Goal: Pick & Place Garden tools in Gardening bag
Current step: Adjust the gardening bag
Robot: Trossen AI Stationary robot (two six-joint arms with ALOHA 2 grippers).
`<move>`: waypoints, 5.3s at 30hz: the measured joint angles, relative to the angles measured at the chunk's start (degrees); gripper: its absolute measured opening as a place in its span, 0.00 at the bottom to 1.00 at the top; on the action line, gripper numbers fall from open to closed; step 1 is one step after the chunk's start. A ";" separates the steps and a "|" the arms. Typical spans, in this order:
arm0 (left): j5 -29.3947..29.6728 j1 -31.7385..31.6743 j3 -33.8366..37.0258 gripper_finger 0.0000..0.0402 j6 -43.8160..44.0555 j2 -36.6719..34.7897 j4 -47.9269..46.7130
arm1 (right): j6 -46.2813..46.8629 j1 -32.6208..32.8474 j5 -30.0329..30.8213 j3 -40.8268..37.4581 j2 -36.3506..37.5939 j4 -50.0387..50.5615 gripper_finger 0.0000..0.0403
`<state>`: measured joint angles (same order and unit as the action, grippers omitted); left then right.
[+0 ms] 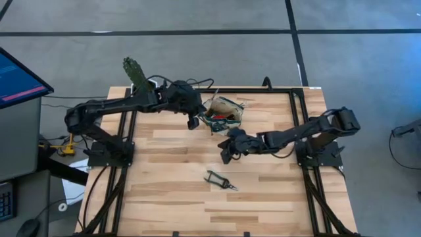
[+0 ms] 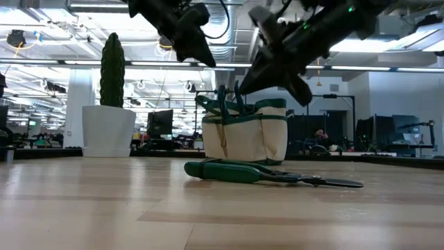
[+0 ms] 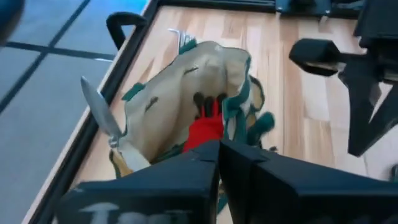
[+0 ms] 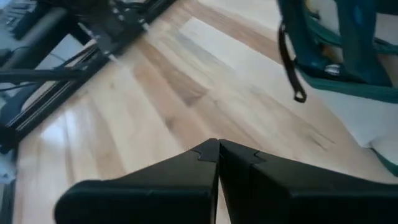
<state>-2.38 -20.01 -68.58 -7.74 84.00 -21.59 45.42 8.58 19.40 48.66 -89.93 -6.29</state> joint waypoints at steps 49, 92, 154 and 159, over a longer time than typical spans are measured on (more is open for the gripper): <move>-13.56 -6.66 -0.43 0.00 2.70 14.52 -3.27 | -7.76 -14.19 4.64 0.98 -4.16 13.14 0.00; -3.64 -3.89 -0.30 0.00 9.78 -4.46 -0.14 | -22.00 -23.60 -7.80 0.96 16.55 15.71 0.00; -5.02 -3.31 -0.33 0.00 7.99 -10.46 -3.32 | -8.34 -6.62 -7.11 0.94 20.28 32.04 0.00; -5.00 -2.73 0.76 0.00 9.25 -10.19 -3.23 | -9.89 -9.03 -10.79 0.94 20.28 31.32 0.00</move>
<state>-7.38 -22.74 -67.82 1.51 73.82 -24.82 35.53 -0.46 8.60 49.60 -69.65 25.03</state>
